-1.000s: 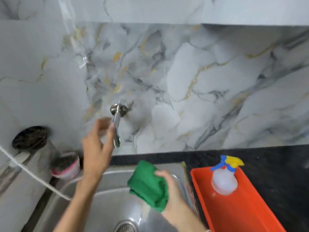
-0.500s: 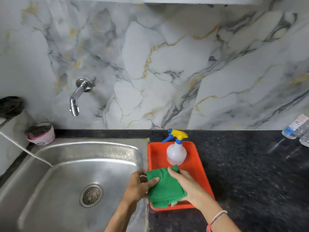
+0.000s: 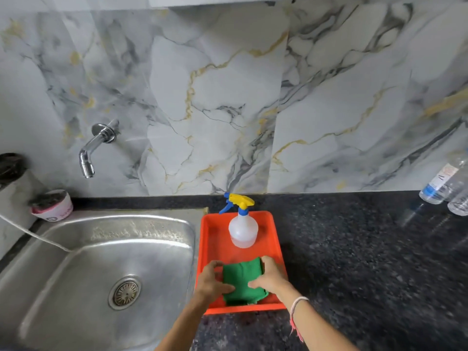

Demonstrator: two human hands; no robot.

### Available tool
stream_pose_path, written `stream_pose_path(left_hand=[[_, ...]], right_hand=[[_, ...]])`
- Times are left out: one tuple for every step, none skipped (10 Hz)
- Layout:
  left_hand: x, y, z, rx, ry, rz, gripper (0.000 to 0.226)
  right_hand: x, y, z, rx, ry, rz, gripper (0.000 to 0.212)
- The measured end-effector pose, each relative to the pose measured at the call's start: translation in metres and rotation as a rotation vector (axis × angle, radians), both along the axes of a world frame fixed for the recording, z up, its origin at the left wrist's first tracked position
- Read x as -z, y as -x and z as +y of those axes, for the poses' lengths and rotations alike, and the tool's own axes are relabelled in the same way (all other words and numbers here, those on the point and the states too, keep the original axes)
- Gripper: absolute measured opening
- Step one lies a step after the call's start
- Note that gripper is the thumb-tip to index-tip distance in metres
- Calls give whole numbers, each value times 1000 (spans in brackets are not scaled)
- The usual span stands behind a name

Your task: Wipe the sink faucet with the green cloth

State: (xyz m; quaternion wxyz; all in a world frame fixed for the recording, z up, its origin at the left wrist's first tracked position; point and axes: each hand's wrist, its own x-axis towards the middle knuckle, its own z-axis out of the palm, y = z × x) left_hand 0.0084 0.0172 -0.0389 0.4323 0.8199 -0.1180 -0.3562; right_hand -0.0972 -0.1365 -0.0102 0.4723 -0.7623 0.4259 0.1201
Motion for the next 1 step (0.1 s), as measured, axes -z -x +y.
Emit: stream_pose_path(left_hand=[[-5,9,-4,133,-148,-183,77]], right_hand=[[-9,2,9,-98,206,99,75]])
